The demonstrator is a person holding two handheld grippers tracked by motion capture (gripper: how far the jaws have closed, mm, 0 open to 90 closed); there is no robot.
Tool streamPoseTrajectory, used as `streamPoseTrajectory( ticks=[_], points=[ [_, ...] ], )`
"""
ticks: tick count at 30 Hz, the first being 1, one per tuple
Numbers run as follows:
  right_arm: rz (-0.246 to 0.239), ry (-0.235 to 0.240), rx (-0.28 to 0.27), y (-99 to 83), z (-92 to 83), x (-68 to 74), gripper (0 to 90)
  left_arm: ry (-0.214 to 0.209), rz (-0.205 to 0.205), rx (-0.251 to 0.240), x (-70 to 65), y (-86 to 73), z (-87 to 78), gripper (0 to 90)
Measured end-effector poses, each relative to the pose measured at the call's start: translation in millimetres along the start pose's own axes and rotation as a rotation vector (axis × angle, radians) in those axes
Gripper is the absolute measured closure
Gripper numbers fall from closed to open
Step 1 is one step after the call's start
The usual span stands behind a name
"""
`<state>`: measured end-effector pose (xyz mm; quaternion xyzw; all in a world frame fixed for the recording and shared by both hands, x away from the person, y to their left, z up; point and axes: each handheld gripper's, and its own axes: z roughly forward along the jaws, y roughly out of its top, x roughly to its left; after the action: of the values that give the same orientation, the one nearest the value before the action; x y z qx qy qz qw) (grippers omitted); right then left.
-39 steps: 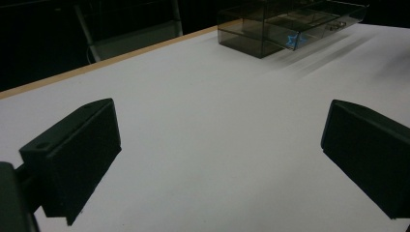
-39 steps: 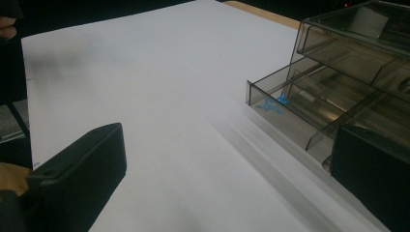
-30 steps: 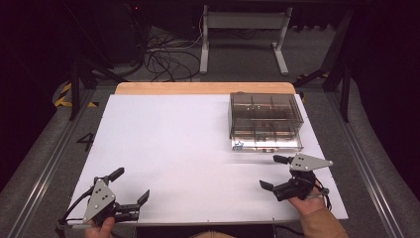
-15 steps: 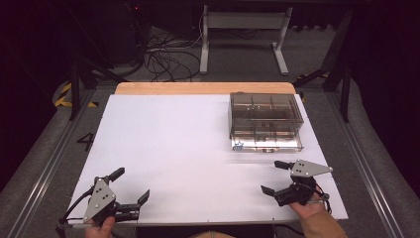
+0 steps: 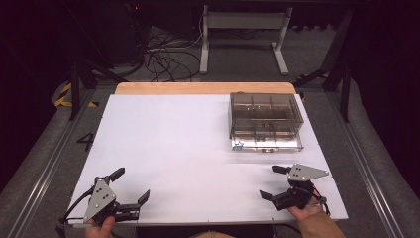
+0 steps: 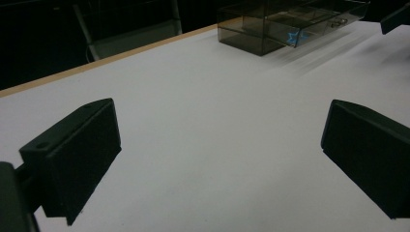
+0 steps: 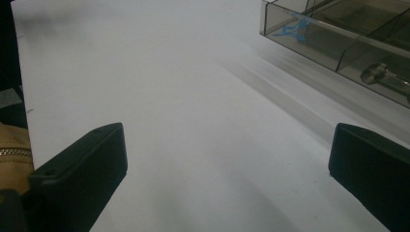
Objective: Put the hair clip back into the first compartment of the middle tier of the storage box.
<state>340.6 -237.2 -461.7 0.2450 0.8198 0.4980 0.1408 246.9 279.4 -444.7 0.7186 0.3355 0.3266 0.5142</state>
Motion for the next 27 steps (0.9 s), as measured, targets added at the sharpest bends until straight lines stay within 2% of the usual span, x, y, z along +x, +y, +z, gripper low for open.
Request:
streamPoseTrajectory(
  ticks=[5,27],
  points=[
    [-0.002,-0.008,-0.02,1.2,-3.0,-0.7,0.9,0.0,-0.004,0.002,0.0,-0.1,-0.1,1.1],
    [-0.019,0.003,-0.021,2.4,-1.6,1.9,0.7,0.005,-0.005,-0.013,-0.2,-0.7,0.1,1.1]
  ],
)
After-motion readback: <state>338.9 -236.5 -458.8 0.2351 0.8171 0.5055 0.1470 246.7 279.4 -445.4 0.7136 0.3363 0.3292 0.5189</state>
